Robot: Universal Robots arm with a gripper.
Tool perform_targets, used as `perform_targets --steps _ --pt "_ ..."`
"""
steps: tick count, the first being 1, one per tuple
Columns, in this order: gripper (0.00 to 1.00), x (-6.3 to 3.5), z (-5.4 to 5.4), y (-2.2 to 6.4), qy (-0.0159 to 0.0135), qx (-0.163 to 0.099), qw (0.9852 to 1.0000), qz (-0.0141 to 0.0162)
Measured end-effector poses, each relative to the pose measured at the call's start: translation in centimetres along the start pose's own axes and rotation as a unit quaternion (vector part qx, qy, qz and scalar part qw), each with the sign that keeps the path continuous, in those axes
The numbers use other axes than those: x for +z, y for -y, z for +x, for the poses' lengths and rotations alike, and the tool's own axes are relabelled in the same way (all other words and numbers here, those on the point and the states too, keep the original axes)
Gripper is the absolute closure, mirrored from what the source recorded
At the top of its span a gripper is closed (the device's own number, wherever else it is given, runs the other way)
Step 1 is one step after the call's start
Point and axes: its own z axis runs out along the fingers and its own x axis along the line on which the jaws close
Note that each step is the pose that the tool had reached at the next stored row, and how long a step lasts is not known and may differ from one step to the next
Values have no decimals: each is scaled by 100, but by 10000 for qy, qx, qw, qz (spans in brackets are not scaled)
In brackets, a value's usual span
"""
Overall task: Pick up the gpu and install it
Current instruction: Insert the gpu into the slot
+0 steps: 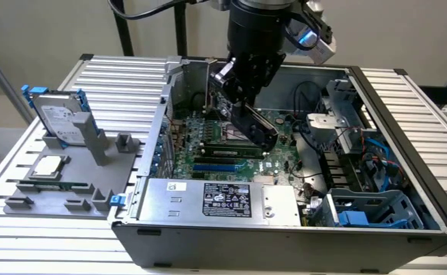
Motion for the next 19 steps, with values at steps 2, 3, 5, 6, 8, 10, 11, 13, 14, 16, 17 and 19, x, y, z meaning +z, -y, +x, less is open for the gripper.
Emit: perform_targets --steps 2,3,5,6,8,10,11,13,14,16,17,19 --pt "100 13 0 1 -8 -185 9998 -2" --pt "100 20 0 1 -12 -275 9996 -3" --pt "100 40 1 2 -24 -544 9985 -6" --pt "100 47 1 2 -28 -631 9980 -7" --pt "100 62 1 3 -36 -816 9967 -9" --pt "100 77 1 3 -44 -994 9950 -11" --pt "100 84 1 4 -48 -1084 9941 -12" --pt "100 100 1 5 -56 -1265 9919 -14" --pt "100 109 1 5 -60 -1354 9908 -15" --pt "100 128 2 6 -68 -1540 9880 -17" --pt "100 136 2 6 -72 -1623 9867 -18" --pt "100 155 2 7 -80 -1805 9835 -20"
